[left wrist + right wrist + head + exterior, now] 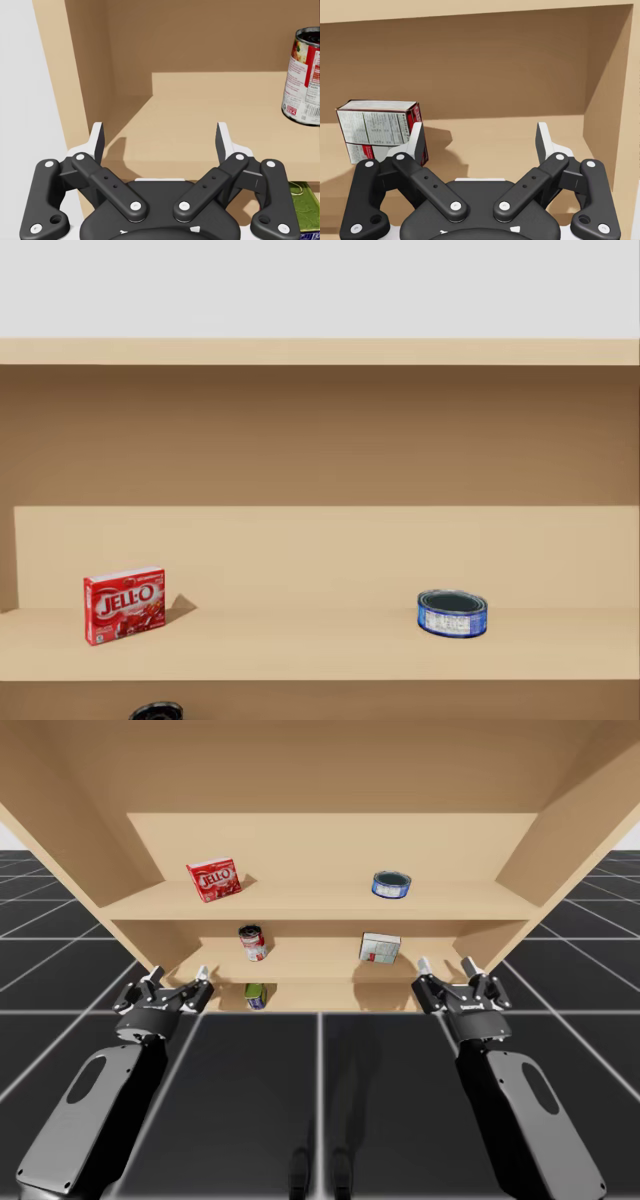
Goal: Look through the shelves, find the gelatin box, and take it.
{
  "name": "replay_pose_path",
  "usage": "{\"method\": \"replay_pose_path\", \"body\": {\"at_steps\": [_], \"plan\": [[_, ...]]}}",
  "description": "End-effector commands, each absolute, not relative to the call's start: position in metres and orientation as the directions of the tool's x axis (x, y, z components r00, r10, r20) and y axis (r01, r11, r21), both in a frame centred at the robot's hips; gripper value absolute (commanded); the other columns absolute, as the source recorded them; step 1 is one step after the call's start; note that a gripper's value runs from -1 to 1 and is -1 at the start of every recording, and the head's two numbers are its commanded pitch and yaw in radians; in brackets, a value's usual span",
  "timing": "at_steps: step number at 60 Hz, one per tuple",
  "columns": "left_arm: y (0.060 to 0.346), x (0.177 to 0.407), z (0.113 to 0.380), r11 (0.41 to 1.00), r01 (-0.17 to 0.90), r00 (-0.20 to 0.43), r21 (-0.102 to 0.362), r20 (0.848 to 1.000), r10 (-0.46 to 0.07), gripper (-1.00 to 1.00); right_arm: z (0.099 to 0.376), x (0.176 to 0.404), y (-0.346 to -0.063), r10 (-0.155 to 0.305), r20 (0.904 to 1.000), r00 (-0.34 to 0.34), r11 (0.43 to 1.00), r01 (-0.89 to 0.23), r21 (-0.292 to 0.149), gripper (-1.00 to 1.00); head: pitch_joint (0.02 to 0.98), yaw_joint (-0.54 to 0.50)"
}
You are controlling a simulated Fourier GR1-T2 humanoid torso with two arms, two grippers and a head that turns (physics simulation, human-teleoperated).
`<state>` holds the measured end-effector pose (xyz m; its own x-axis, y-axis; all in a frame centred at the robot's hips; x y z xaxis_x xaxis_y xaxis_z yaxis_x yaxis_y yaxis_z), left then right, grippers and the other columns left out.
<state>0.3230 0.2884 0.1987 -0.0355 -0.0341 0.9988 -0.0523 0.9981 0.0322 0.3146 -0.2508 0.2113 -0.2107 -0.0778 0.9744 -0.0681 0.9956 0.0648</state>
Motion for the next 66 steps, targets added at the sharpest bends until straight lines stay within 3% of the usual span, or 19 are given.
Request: {"method": "replay_pose_path", "body": {"at_steps": [1,21,36,43,45,49,57,60,66], "plan": [[0.289,0.323,0.199,0.998,-0.053,-0.039,0.036,0.999,-0.038,-1.0,0.212,0.313,-0.251,-0.073,0.9732,-0.218,0.997,-0.042,0.066,-1.0,0.072,0.0],[0.291,0.324,0.2,0.997,-0.067,-0.037,0.034,0.999,-0.036,-1.0,0.209,0.317,-0.253,-0.073,0.9756,-0.207,0.997,-0.049,0.064,-1.0,0.161,0.07],[0.292,0.324,0.199,0.997,-0.073,-0.034,0.035,0.999,-0.038,-1.0,0.208,0.318,-0.253,-0.071,0.9777,-0.198,0.996,-0.061,0.06,-1.0,0.256,0.27],[0.291,0.319,0.207,0.995,-0.097,-0.06,-0.005,0.998,-0.001,-1.0,0.208,0.318,-0.252,-0.071,0.9781,-0.196,0.996,-0.061,0.06,-1.0,0.271,0.3],[0.29,0.313,0.216,0.995,-0.1,-0.08,-0.022,0.997,0.014,-1.0,0.208,0.318,-0.253,-0.072,0.9777,-0.197,0.996,-0.058,0.061,-1.0,0.272,0.3],[0.287,0.305,0.224,0.996,-0.092,-0.085,-0.012,0.996,0.005,-1.0,0.208,0.318,-0.253,-0.072,0.9774,-0.199,0.997,-0.055,0.062,-1.0,0.271,0.29],[0.283,0.286,0.246,1.0,-0.022,-0.053,0.003,0.999,-0.004,-1.0,0.208,0.318,-0.253,-0.072,0.9773,-0.199,0.997,-0.049,0.064,-1.0,0.27,0.29],[0.283,0.279,0.261,1.0,-0.004,-0.047,-0.01,0.999,0.01,-1.0,0.208,0.318,-0.253,-0.074,0.9776,-0.197,0.997,-0.049,0.066,-1.0,0.268,0.29],[0.283,0.264,0.291,0.997,0.081,-0.038,0.011,0.999,-0.008,-1.0,0.207,0.318,-0.253,-0.076,0.9781,-0.194,0.996,-0.05,0.067,-1.0,0.265,0.29]]}}
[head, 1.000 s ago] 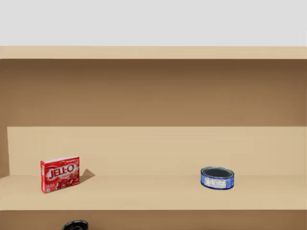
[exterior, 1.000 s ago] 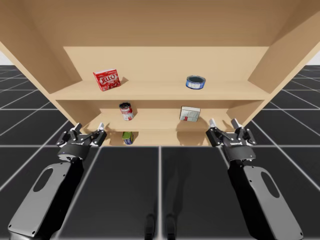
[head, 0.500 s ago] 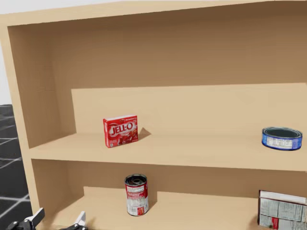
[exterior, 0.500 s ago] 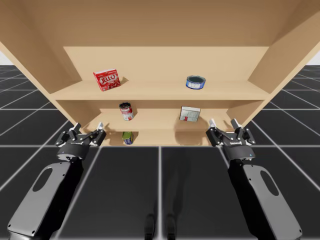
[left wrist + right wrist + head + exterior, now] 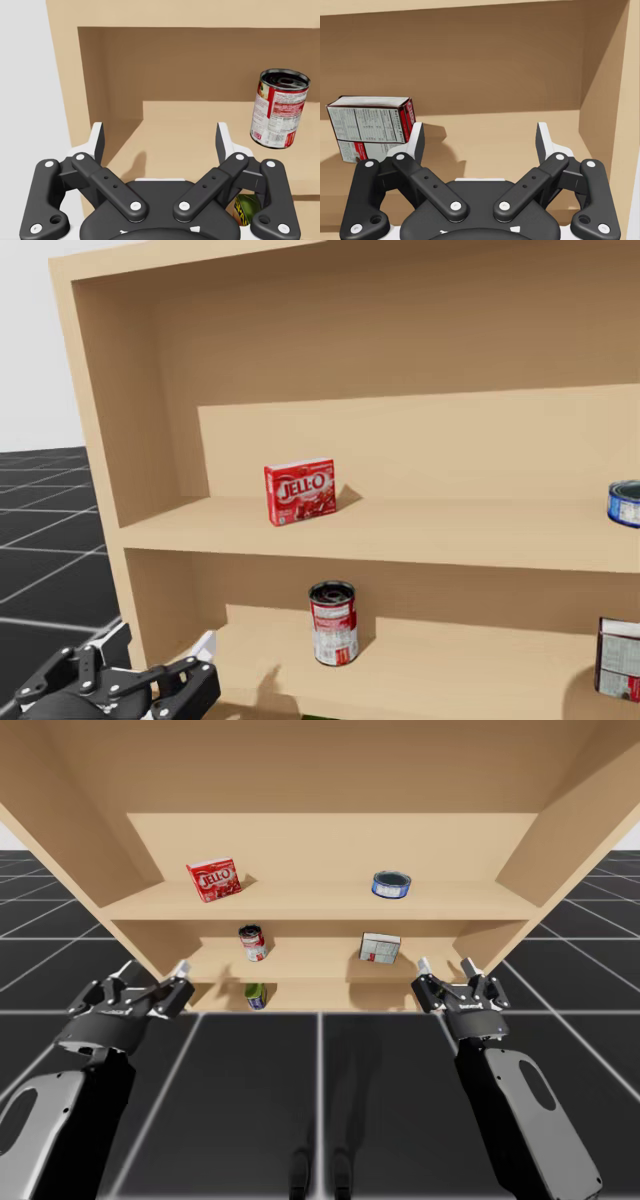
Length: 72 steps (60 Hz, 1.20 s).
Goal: Look through the shelves, find the gelatin box, and take it.
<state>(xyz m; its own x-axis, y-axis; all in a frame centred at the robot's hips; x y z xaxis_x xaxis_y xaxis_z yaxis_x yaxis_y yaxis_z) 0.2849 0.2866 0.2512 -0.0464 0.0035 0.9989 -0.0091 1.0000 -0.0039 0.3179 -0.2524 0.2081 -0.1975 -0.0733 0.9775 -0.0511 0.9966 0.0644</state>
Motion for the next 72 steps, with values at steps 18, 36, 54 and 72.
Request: {"method": "replay_pose_path", "body": {"at_steps": [18,36,54,72], "plan": [[0.277,0.26,0.361,0.972,0.229,-0.047,0.062,0.997,-0.053,-1.0,0.207,0.319,-0.253,-0.076,0.9786,-0.191,0.996,-0.05,0.068,-1.0,0.257,0.31],[0.261,0.285,0.389,0.959,0.263,-0.063,0.11,0.993,-0.097,-1.0,0.208,0.318,-0.254,-0.078,0.9786,-0.191,0.996,-0.05,0.069,-1.0,0.257,0.31],[0.243,0.333,0.385,0.947,0.318,0.012,0.035,0.999,-0.041,-1.0,0.208,0.318,-0.253,-0.083,0.9767,-0.198,0.996,-0.05,0.074,-1.0,0.26,0.31],[0.237,0.363,0.381,0.94,0.341,0.032,-0.012,0.999,0.001,-1.0,0.21,0.317,-0.261,-0.085,0.9764,-0.199,0.996,-0.046,0.077,-1.0,0.264,0.3]]}}
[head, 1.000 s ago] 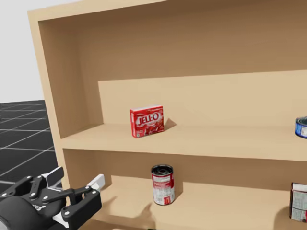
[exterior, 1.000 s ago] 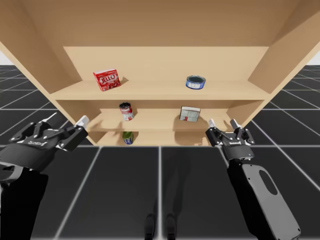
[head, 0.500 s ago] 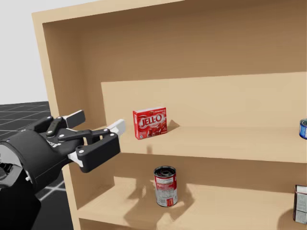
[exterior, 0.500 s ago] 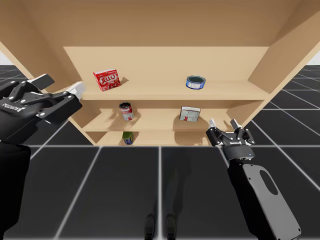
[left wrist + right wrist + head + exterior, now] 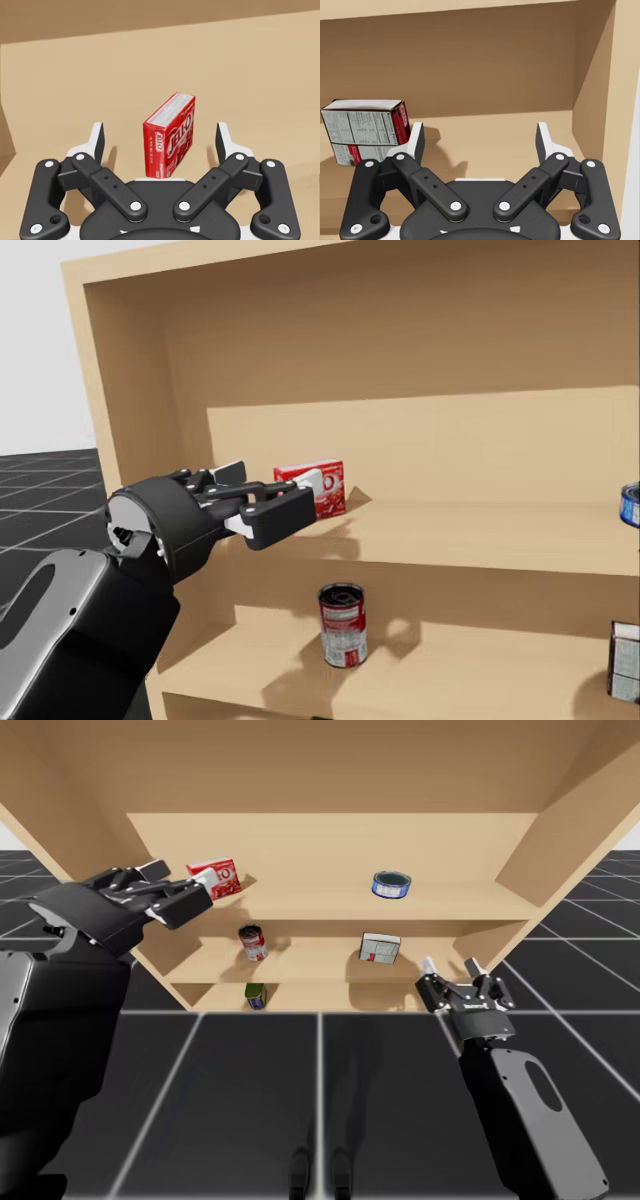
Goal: Look through the shelves, find the gelatin box, and take it.
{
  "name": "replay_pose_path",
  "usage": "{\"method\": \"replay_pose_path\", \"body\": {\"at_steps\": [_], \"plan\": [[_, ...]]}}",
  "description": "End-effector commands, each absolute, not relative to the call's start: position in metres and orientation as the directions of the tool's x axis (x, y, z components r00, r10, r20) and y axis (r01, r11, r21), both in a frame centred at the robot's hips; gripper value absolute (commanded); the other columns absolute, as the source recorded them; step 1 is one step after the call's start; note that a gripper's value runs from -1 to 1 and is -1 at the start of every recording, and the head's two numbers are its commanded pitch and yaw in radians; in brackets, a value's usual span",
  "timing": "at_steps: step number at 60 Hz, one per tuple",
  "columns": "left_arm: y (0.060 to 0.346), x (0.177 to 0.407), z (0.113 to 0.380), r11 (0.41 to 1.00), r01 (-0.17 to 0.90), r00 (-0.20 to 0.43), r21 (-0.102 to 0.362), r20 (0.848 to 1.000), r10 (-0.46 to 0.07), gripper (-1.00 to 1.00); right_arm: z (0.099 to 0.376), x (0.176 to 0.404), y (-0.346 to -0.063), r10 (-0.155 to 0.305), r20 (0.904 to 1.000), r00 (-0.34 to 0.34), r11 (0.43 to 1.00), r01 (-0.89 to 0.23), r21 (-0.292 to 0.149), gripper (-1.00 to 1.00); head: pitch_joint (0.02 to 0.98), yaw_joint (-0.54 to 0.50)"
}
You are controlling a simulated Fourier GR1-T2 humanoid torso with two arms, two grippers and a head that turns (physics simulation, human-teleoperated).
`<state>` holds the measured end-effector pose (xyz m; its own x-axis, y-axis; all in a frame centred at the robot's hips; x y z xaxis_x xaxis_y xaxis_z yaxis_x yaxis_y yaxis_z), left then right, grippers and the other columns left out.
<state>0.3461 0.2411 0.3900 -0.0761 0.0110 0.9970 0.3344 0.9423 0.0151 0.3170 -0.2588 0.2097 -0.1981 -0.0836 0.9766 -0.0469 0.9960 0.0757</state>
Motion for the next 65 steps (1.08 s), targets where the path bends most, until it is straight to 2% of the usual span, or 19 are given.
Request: {"method": "replay_pose_path", "body": {"at_steps": [1,8,15,18,20,23,32,40,54,55,61,65], "plan": [[0.235,0.366,0.38,0.94,0.341,0.033,-0.017,0.999,0.006,-1.0,0.21,0.317,-0.261,-0.085,0.9764,-0.198,0.996,-0.046,0.078,-1.0,0.264,0.3],[0.231,0.375,0.376,0.94,0.34,0.045,-0.034,0.999,0.02,-1.0,0.21,0.317,-0.262,-0.085,0.9763,-0.199,0.996,-0.045,0.078,-1.0,0.266,0.29],[0.227,0.375,0.374,0.938,0.346,0.04,-0.023,0.999,0.01,-1.0,0.211,0.316,-0.263,-0.088,0.9761,-0.199,0.996,-0.043,0.08,-1.0,0.265,0.29],[0.225,0.374,0.373,0.94,0.342,0.029,-0.008,1.0,-0.002,-0.5,0.211,0.316,-0.263,-0.088,0.9761,-0.199,0.996,-0.043,0.081,-1.0,0.264,0.29],[0.225,0.373,0.373,0.937,0.348,0.026,-0.014,1.0,0.005,0.73,0.211,0.316,-0.263,-0.088,0.9761,-0.199,0.996,-0.044,0.081,-1.0,0.263,0.29],[0.224,0.371,0.373,0.937,0.348,0.018,-0.005,1.0,-0.001,0.92,0.211,0.316,-0.263,-0.087,0.9762,-0.198,0.996,-0.044,0.08,-1.0,0.263,0.29],[0.224,0.36,0.376,0.932,0.361,-0.006,0.007,1.0,-0.005,1.0,0.21,0.317,-0.263,-0.087,0.9763,-0.198,0.996,-0.044,0.08,-1.0,0.26,0.28],[0.228,0.337,0.386,0.931,0.364,-0.057,0.024,0.998,-0.003,1.0,0.21,0.317,-0.262,-0.087,0.9764,-0.198,0.996,-0.045,0.079,-1.0,0.261,0.29],[0.24,0.299,0.39,0.93,0.367,-0.101,0.03,0.995,0.007,1.0,0.21,0.318,-0.262,-0.086,0.9765,-0.197,0.996,-0.045,0.079,-1.0,0.262,0.28],[0.242,0.289,0.39,0.928,0.37,-0.107,0.038,0.994,0.002,1.0,0.21,0.318,-0.262,-0.086,0.9766,-0.197,0.996,-0.045,0.079,-1.0,0.262,0.28],[0.246,0.264,0.389,0.919,0.393,-0.125,0.034,0.992,0.017,1.0,0.209,0.318,-0.262,-0.082,0.9768,-0.198,0.996,-0.05,0.074,-1.0,0.266,0.28],[0.248,0.246,0.388,0.915,0.401,-0.144,0.052,0.99,0.007,1.0,0.209,0.318,-0.262,-0.079,0.9767,-0.2,0.996,-0.052,0.07,-1.0,0.268,0.28]]}}
